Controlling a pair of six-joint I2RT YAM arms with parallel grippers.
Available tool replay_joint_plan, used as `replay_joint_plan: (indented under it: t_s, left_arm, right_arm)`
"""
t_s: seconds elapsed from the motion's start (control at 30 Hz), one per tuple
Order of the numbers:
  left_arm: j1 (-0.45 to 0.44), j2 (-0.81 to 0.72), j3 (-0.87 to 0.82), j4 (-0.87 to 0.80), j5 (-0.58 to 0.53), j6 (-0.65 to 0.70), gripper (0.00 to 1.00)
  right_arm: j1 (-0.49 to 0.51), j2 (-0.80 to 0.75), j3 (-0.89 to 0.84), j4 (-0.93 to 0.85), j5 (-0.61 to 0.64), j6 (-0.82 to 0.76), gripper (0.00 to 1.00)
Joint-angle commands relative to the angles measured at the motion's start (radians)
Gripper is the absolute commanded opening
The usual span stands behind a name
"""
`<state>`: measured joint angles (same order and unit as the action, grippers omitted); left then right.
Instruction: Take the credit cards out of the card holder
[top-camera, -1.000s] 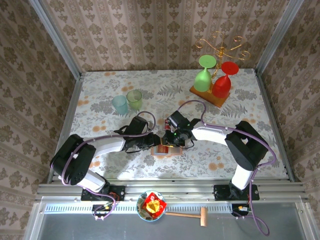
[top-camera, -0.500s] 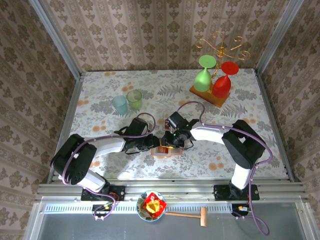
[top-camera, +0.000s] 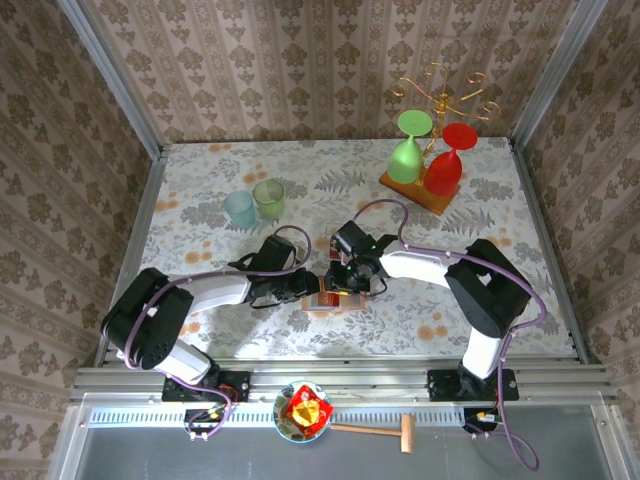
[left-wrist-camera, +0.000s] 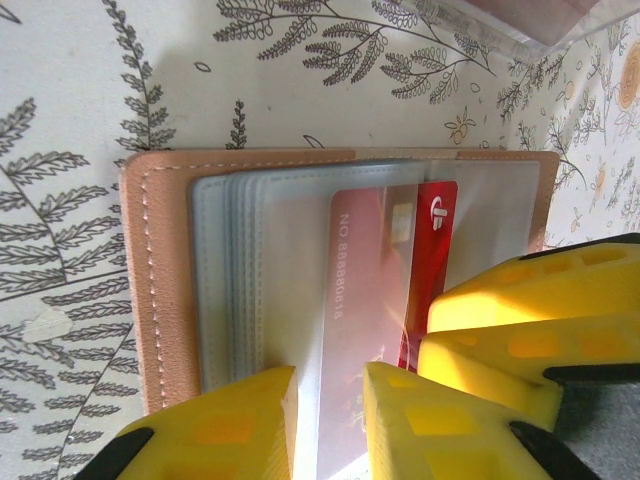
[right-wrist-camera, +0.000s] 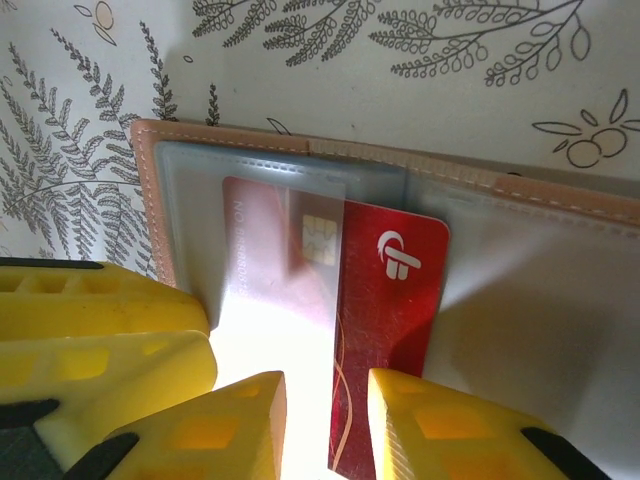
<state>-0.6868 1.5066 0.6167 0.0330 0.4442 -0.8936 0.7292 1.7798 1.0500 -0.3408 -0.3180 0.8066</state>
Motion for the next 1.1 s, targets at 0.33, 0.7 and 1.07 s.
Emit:
replay_joint_plan:
  t_s: [0.33,0.7,1.07]
  left_arm:
    - [-0.007,-0.024,0.057,-0.062,-0.006,0.039,0.22]
    - [-0.02,0.007,0.1,-0.125,-0.014,0.089,0.09]
    - [-0.022,0.042,0.096,-0.157,-0.032,0.11,0.04]
  right_arm:
    - [-0.013,-0.044,0.01,-0.03,0.016,-0.023,0.27]
    - [-0.06,-0.086,-0.105,0.11,-0.062,0.03,0.25]
    - [-0.086,-0.079,-0.16,0.19,-0.105,0.057,0.23]
